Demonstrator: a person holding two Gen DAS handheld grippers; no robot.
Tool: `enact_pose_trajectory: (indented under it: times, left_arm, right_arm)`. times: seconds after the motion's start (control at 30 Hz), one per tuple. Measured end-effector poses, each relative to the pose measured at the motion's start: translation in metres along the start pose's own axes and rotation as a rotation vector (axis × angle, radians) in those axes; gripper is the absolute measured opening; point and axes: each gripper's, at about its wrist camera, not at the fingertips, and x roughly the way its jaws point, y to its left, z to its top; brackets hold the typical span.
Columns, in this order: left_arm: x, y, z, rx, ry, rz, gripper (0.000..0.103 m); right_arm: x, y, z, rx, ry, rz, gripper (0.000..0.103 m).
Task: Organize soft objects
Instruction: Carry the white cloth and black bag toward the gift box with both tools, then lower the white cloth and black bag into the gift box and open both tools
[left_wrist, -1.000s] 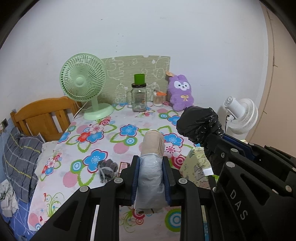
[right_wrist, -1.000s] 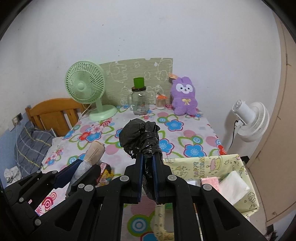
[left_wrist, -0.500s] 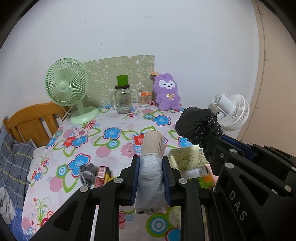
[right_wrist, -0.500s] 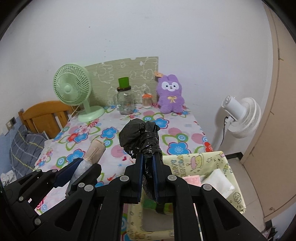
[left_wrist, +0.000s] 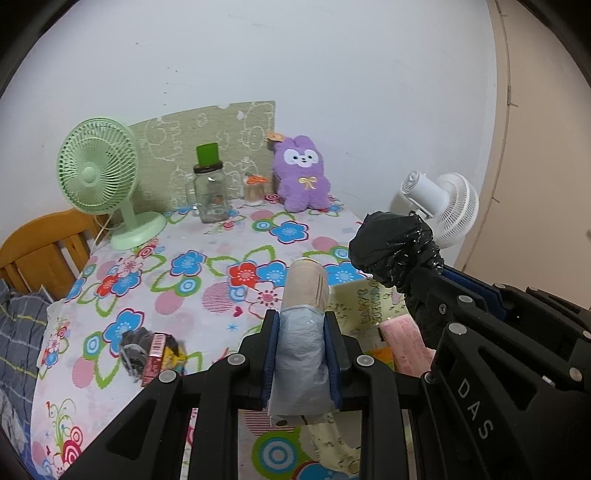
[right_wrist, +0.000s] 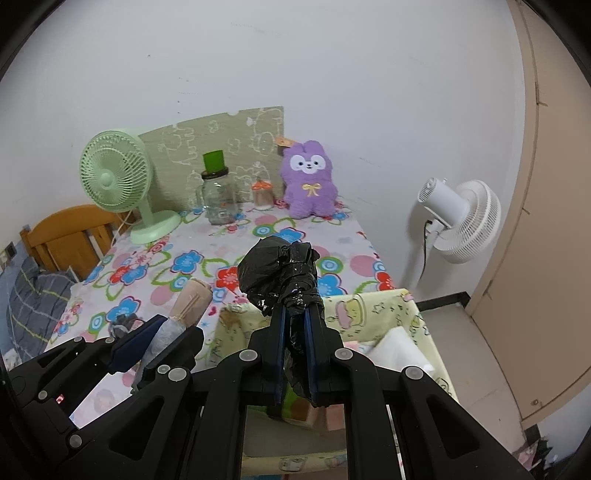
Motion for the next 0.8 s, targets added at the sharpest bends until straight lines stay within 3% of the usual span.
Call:
enact_pose_trajectory:
  times: [0.6,0.8]
  left_arm:
    - [0.032,-0.029,-0.007,0.058,0.072,-0.046,0.026]
    - [0.042,-0.033,-0.013,0.062,0.109,-0.054,0.037]
  right_arm:
    - [0.022,-0.036,-0.016,0.064,0.072,-0.042,0.013]
    - [0.033,-0.044,-0.023,0.086,0.107,-0.041,0.013]
